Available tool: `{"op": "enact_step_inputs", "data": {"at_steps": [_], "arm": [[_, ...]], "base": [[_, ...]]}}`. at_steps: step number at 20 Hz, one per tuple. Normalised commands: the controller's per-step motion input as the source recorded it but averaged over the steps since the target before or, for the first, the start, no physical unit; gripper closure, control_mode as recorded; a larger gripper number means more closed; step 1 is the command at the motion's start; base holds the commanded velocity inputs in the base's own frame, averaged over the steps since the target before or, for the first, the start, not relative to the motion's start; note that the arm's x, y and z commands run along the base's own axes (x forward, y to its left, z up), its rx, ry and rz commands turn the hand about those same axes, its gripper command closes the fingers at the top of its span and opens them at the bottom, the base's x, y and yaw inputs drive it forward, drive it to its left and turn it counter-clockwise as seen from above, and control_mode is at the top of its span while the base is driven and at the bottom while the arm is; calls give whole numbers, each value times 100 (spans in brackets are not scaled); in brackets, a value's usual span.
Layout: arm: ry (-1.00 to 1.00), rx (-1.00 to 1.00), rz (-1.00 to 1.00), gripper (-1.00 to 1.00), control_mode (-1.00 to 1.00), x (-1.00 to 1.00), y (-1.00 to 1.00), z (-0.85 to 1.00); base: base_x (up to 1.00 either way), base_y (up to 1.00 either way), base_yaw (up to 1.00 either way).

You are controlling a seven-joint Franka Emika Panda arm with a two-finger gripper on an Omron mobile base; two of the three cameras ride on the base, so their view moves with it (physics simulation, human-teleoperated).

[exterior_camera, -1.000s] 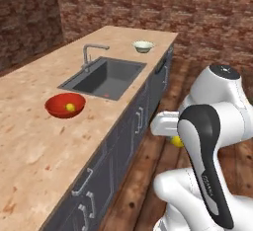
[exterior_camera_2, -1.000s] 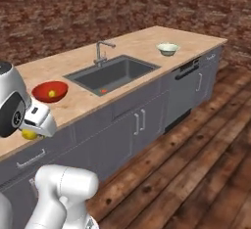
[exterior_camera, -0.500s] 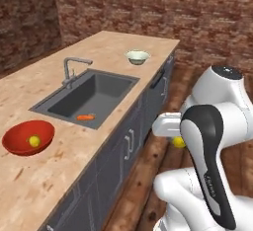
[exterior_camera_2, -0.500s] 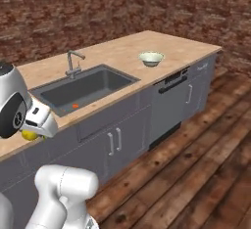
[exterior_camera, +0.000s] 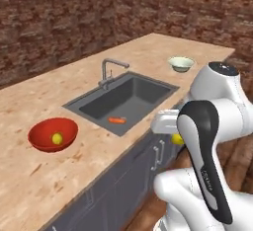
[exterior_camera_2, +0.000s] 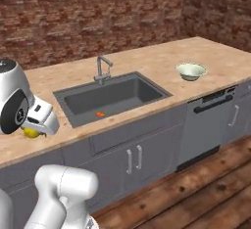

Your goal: Pick the lemons from the cabinet and place them in one bowl. Pick the carrot from the sink and place it in the other bowl.

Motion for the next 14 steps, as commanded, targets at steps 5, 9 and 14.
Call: {"op": "enact_step_inputs", "data": {"at_steps": [5, 9, 14], "arm": [[0, 0, 0, 100, 100, 0, 0, 0], [0, 0, 0, 100, 100, 0, 0, 0], [0, 0, 0, 100, 100, 0, 0, 0]], "base": [[10, 2, 61], [16, -1, 50], [23, -5, 42]]}}
